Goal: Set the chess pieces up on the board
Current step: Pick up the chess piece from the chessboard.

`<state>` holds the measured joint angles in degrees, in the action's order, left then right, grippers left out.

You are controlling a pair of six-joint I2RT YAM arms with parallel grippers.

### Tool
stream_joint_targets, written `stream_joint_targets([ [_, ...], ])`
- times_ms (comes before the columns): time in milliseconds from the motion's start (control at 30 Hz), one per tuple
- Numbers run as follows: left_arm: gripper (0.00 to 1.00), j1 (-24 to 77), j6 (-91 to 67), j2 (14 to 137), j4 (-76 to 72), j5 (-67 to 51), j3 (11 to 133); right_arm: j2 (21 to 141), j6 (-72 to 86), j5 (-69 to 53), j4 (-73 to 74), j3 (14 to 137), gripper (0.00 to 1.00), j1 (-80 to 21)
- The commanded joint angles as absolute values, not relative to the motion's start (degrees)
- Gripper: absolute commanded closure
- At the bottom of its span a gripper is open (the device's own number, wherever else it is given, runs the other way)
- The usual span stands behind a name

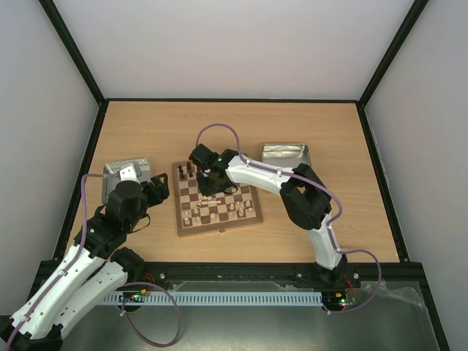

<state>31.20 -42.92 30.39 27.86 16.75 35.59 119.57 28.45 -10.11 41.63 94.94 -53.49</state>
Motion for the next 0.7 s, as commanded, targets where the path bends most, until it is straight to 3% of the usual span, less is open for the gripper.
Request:
stream_joint_targets([
  [0, 0.25, 31.11, -43.10, 30.91, 27.69, 17.58, 35.14, 121.21, 28.18, -8.74, 40.67, 93.71, 0.84, -53.83],
  [433, 0.24, 31.08, -42.89, 31.45, 27.50, 17.64, 35.11, 123.41, 28.74, -7.82, 39.25, 92.84, 0.79, -53.85],
  [667, 0.24, 31.01, -42.60, 31.93, 27.04, 16.72, 34.92, 118.87, 28.50, -5.86, 29.49, 87.06, 0.91, -53.83],
])
